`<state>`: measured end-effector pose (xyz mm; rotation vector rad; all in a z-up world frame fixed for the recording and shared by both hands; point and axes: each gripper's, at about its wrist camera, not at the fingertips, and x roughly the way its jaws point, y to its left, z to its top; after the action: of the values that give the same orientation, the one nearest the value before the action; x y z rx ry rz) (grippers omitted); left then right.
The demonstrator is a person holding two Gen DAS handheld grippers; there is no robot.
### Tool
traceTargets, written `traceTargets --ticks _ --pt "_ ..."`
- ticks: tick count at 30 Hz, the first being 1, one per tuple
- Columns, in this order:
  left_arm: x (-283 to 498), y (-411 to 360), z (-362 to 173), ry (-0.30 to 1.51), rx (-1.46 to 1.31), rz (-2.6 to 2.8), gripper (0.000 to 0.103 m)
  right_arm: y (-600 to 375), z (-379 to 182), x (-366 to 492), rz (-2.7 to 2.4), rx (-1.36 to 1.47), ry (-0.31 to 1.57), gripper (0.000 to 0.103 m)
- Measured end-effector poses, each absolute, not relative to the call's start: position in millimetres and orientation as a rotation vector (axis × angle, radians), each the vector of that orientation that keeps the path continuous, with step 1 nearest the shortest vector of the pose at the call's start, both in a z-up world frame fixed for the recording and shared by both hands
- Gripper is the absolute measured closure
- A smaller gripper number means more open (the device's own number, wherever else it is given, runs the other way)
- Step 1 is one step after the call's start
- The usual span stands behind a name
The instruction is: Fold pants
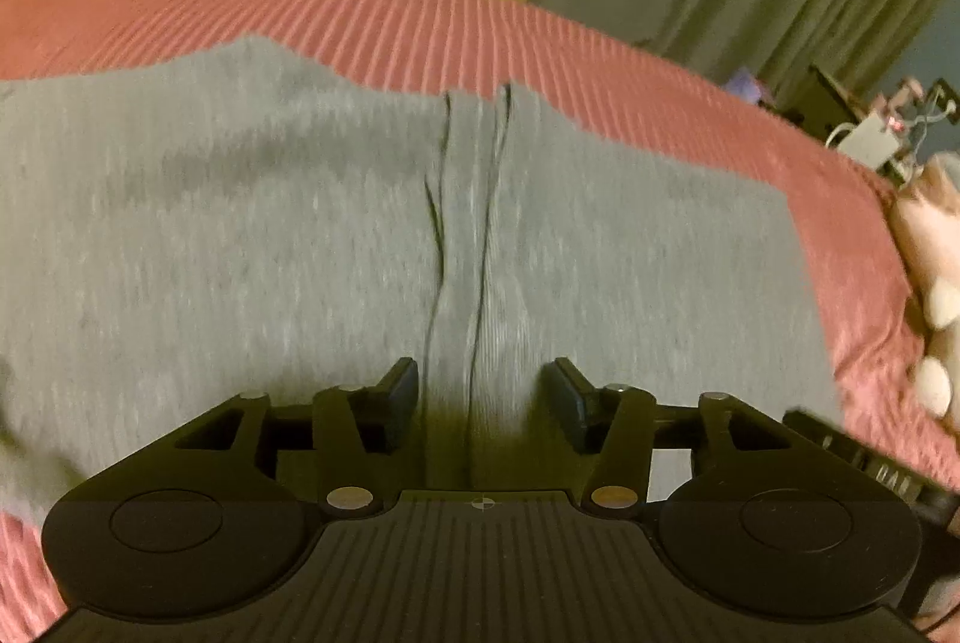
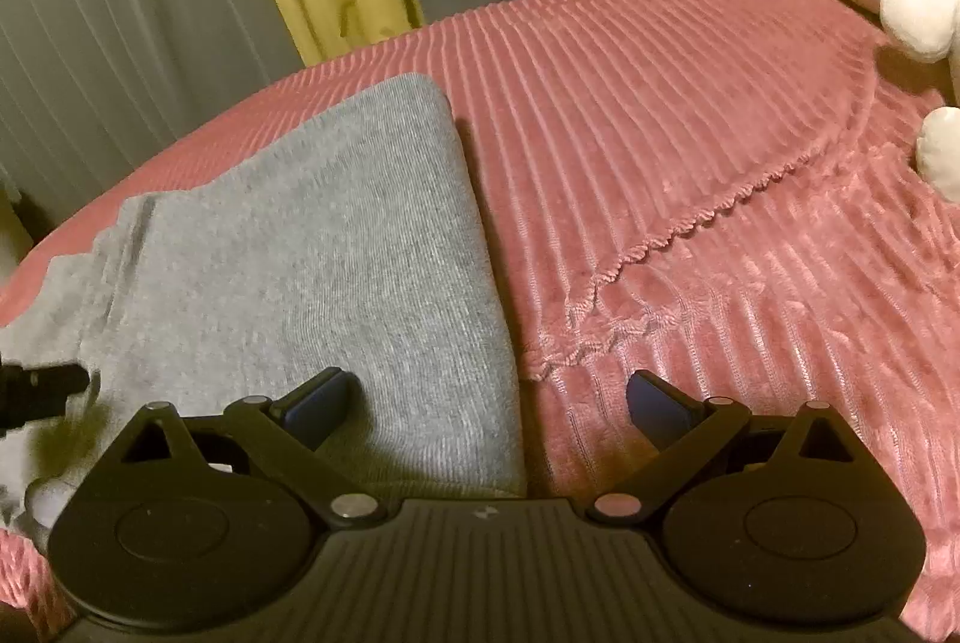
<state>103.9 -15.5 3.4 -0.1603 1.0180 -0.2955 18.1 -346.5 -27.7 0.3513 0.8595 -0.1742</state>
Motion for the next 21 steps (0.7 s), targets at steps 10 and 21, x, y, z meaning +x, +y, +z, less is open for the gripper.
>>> traceTargets --ticks 10,21 --pt "91.4 -22.0 -0.9 0.988 -0.097 -0.27 0.071 -345.6 -30.6 20.5 -0.182 0.346 0.867 0.004" --pt "78.1 -6.0 -4.1 0.916 0.037 -0.115 0.1 -343.6 -31.5 23.2 -0.189 0.339 0.874 0.004"
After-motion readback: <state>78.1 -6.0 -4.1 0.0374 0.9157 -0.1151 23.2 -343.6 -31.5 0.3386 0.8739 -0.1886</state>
